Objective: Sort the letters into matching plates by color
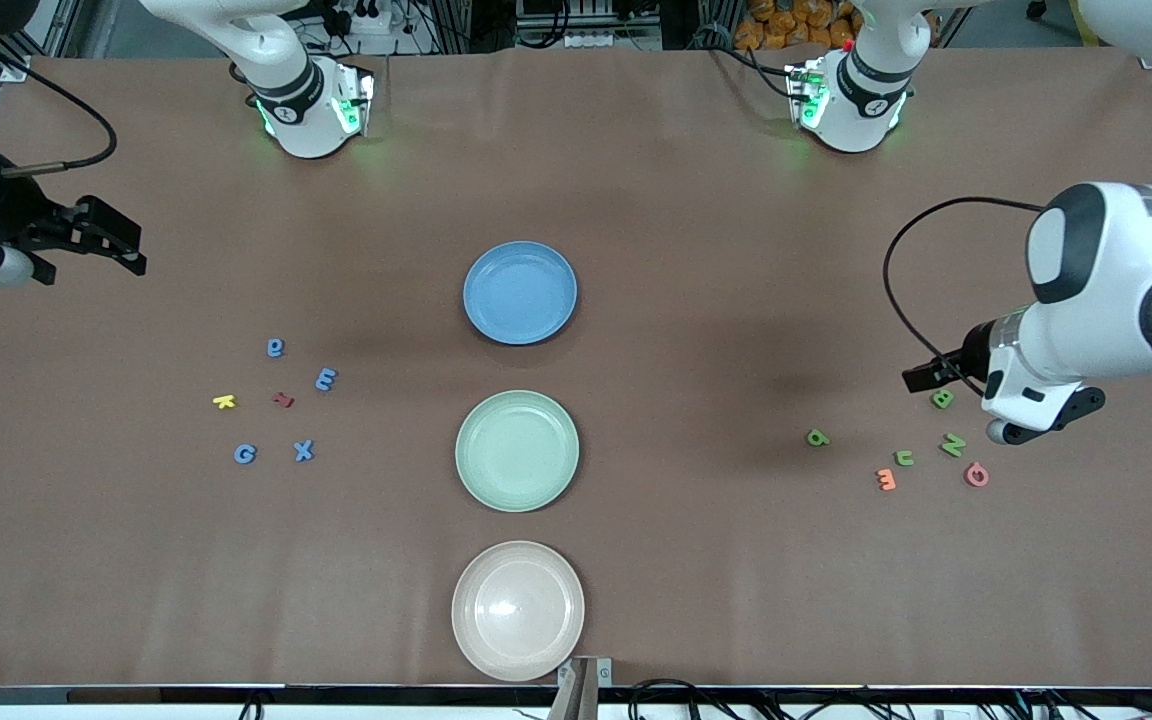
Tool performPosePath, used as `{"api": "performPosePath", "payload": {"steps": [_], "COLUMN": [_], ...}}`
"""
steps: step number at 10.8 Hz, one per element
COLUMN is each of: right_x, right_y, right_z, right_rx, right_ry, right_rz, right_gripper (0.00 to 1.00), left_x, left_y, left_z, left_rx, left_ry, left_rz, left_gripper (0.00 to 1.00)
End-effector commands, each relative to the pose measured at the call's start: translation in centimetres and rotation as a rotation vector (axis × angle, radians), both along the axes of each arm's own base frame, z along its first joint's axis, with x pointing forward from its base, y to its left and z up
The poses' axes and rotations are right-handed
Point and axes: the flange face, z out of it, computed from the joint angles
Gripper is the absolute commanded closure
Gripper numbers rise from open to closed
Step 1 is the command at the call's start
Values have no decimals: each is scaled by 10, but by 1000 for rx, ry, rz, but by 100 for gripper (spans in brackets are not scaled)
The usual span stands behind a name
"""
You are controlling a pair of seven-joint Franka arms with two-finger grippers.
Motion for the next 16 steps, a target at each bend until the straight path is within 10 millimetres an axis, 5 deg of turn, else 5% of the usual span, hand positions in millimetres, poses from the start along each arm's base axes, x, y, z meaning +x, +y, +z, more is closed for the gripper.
{"api": "performPosePath", "payload": {"steps": [1, 4, 9, 16], "right_x": [-6, -6, -6, -3], "right_y": [-3, -3, 0, 5], "right_z": [2, 3, 3, -2], "right_rx": [11, 4, 13, 17], "right_ry": [-10, -13, -14, -6], "right_rz": [5, 56, 69, 67], "right_gripper": [0, 0, 0, 0], "left_x": [-7, 2, 30, 32], "left_y": [-28, -65, -66, -90], "left_z": [-61, -153, -191, -194], "left_rx": [110, 188, 136, 24], "left_ry": [-63, -134, -161, -140], "left_rz": [245, 353, 377, 371], "left_gripper": [0, 0, 0, 0]}}
